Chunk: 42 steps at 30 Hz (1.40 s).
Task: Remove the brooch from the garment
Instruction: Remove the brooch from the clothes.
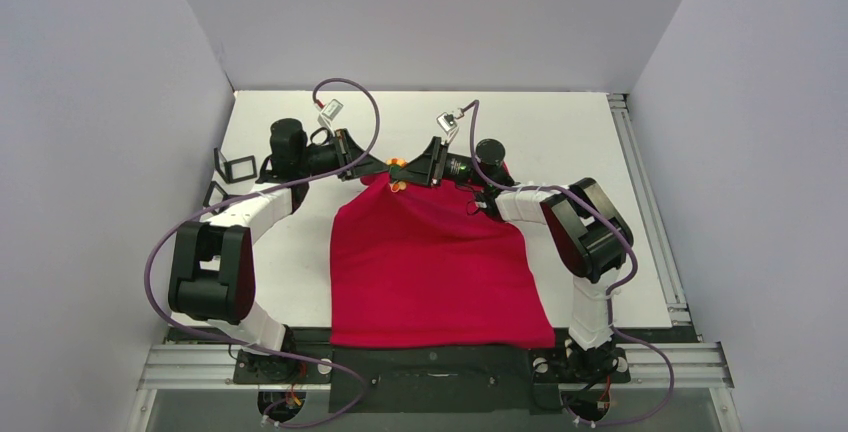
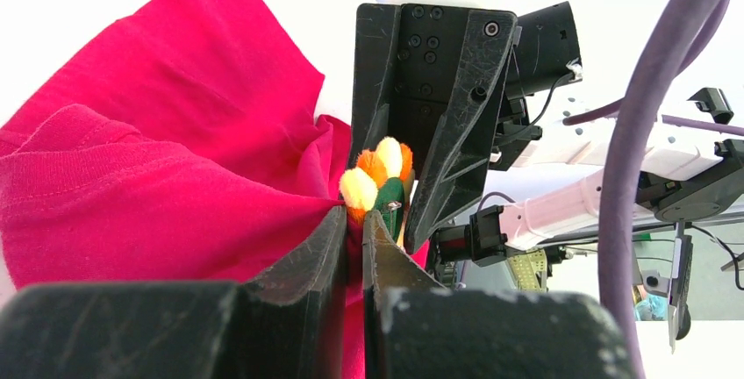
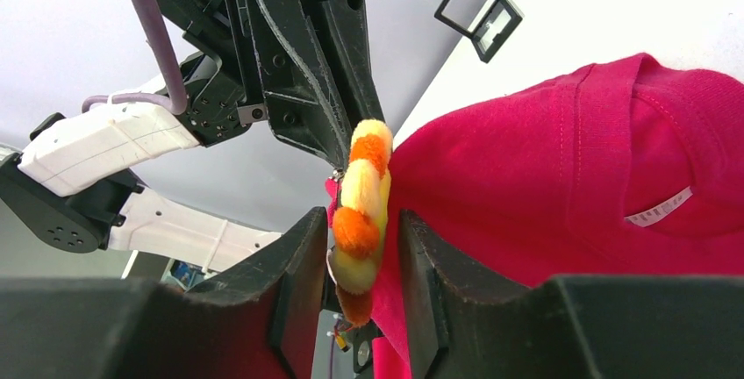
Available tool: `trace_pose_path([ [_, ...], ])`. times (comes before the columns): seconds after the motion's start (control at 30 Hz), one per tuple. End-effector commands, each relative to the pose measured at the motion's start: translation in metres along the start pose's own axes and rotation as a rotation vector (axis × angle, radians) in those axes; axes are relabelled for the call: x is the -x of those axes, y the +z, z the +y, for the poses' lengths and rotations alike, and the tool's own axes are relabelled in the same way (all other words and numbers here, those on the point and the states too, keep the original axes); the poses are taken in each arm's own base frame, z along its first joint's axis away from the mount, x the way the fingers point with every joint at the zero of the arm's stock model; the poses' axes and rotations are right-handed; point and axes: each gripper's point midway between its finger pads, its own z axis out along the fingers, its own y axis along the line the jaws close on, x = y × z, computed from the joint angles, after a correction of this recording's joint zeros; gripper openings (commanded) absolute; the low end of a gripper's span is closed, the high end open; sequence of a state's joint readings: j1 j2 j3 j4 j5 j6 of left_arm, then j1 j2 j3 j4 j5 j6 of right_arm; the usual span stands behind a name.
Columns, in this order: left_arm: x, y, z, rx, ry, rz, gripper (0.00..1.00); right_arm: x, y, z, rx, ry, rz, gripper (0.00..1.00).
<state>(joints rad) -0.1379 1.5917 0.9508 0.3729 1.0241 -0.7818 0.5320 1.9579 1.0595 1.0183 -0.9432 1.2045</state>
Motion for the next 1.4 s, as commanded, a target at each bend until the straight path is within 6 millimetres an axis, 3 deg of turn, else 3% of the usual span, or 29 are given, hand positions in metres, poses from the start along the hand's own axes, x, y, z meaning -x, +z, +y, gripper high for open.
trace_pose_path([
  [0.0,0.024,-0.003,-0.025,-0.045,0.099,-0.057,0.00,0.008,0.004,0.033,0.070,-0.104,-0.020,0.31],
  [0.27,0.022,-0.004,-0.026,-0.043,0.098,-0.059,0.00,0.007,0.009,0.029,0.056,-0.107,-0.010,0.24],
  [0.5,0.024,-0.005,-0.026,-0.043,0.101,-0.062,0.00,0.007,0.009,0.028,0.057,-0.108,-0.008,0.00],
  [0.63,0.025,-0.006,-0.025,-0.046,0.106,-0.061,0.00,0.007,0.006,0.031,0.071,-0.113,-0.010,0.00],
  [0.73,0.025,-0.008,-0.028,-0.052,0.123,-0.059,0.35,0.009,0.004,0.033,0.080,-0.115,-0.018,0.00],
  [0.8,0.024,-0.011,-0.031,-0.056,0.136,-0.061,0.45,0.009,0.004,0.034,0.086,-0.113,-0.017,0.00],
  [0.87,0.022,-0.013,-0.035,-0.064,0.153,-0.055,0.49,0.009,0.003,0.036,0.097,-0.112,-0.017,0.00],
  [1.17,0.010,-0.006,-0.034,-0.054,0.180,-0.013,0.47,0.010,0.002,0.049,0.149,-0.123,-0.021,0.00],
  [1.37,0.005,0.002,-0.033,-0.038,0.192,0.018,0.33,0.010,0.001,0.054,0.161,-0.128,-0.021,0.00],
])
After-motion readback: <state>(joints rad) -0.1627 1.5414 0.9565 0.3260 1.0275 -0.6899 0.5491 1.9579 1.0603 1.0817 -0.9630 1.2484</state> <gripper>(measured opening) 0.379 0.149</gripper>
